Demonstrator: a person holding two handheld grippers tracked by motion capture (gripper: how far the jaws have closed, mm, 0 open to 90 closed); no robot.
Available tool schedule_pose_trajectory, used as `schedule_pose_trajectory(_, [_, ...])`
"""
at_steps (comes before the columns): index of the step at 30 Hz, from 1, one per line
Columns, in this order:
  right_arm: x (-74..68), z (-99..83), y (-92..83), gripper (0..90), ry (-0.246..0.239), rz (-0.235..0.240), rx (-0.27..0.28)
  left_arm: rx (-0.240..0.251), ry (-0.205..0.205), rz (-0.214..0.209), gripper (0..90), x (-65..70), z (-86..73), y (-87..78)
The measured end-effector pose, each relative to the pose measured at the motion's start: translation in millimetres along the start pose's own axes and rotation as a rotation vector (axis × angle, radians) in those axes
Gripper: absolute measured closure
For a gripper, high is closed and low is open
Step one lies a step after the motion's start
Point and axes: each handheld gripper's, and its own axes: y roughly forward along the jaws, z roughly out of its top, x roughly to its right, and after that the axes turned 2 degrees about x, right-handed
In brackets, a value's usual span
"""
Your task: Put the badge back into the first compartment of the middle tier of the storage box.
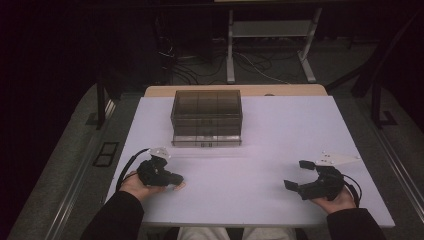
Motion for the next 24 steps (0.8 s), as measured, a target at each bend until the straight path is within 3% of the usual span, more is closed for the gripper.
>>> schedule_pose_trajectory(24, [0.5, -0.4, -0.3, 2.1, 0.004, 0.002, -0.001, 0.065, -0.006, 0.038, 83.8, -6.0, 18.2, -31.4])
